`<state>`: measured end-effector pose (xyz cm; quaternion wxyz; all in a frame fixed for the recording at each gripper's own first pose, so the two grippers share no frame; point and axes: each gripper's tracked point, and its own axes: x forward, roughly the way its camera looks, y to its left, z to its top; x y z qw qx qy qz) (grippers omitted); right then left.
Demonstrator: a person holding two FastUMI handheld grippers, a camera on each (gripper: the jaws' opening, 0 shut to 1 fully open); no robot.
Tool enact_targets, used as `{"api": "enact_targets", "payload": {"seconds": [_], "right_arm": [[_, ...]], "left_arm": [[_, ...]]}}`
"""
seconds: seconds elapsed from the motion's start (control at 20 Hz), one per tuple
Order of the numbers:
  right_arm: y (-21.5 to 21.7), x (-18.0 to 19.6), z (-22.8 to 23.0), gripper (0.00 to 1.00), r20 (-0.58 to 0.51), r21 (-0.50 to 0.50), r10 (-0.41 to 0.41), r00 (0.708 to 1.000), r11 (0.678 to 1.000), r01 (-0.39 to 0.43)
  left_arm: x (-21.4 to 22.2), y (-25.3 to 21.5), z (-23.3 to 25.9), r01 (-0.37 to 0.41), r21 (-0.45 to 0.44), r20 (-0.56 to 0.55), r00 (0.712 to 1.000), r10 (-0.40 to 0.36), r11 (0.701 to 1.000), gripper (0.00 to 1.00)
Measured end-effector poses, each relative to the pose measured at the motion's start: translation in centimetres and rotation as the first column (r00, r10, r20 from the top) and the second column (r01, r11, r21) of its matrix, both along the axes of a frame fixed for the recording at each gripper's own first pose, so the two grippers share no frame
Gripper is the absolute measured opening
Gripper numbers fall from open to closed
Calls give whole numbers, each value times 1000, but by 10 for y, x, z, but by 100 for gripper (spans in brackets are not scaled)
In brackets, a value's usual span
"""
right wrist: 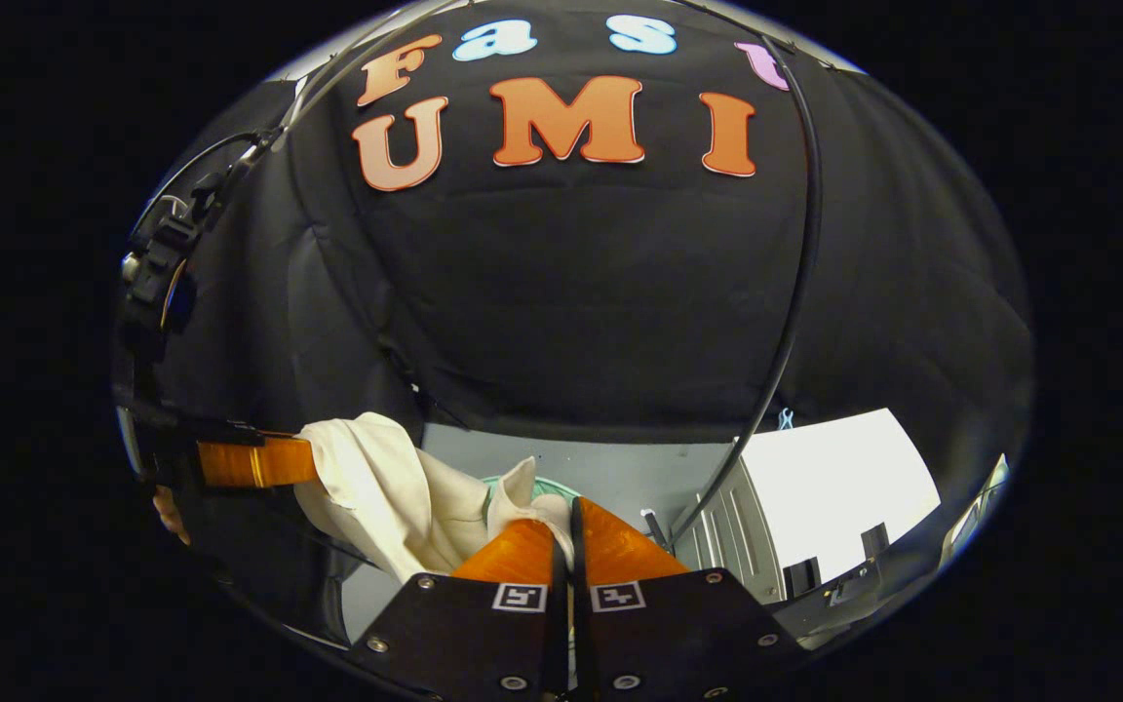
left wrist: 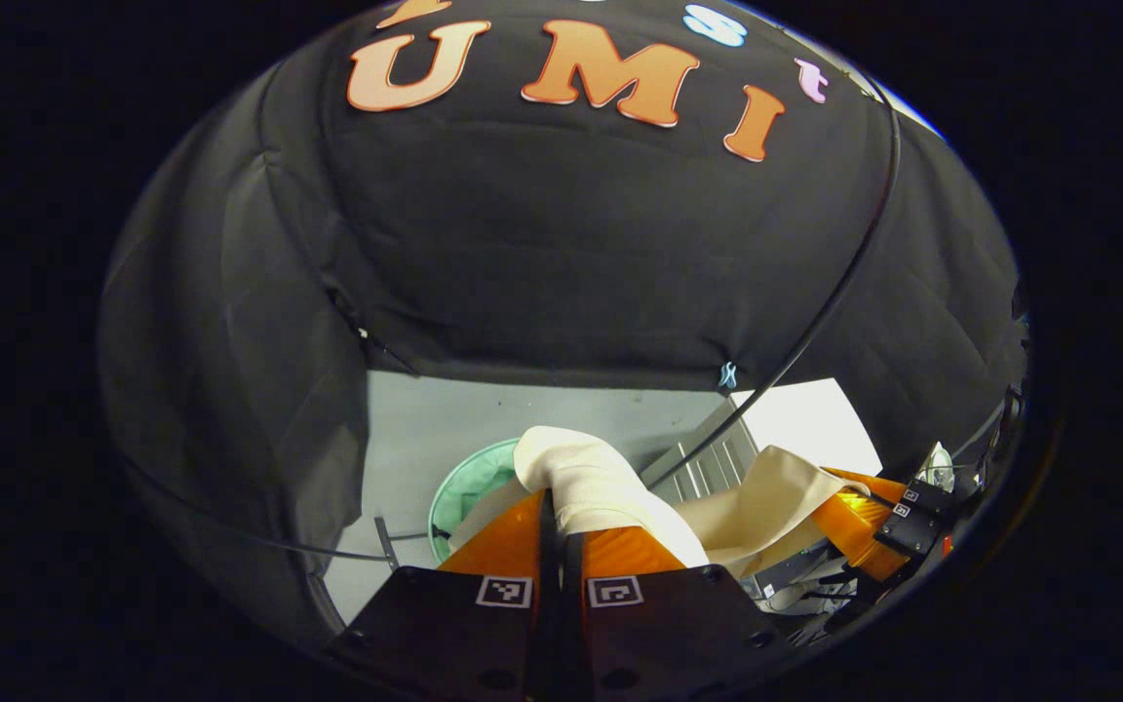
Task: Grasp the clothes on the hanger with both hands and then place them into the laundry hamper below.
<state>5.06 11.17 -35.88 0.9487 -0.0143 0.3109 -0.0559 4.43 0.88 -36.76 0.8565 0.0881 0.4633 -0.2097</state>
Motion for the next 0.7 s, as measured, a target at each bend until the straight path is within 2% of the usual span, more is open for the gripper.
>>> {"api": "enact_targets", "payload": {"seconds": [0.25,0.4,0.5,0.55,0.7], "right_arm": [[18,10,-23,6,-44,9,56,997,998,-55],[24,9,-32,7,-68,14,83,994,997,-82],[22,2,-39,8,-83,28,73,994,997,-71],[21,-1,-40,14,-87,38,67,994,997,-64],[21,-3,-38,29,-87,52,59,994,997,-54]], "left_arm": [[-19,27,-48,24,141,-119,993,-7,990,10],[-35,39,-65,23,177,-172,985,8,984,14],[-34,41,-60,24,181,-157,988,4,983,35],[-30,42,-57,23,184,-143,990,4,983,44],[-25,47,-53,5,200,-118,993,19,980,86]]}}
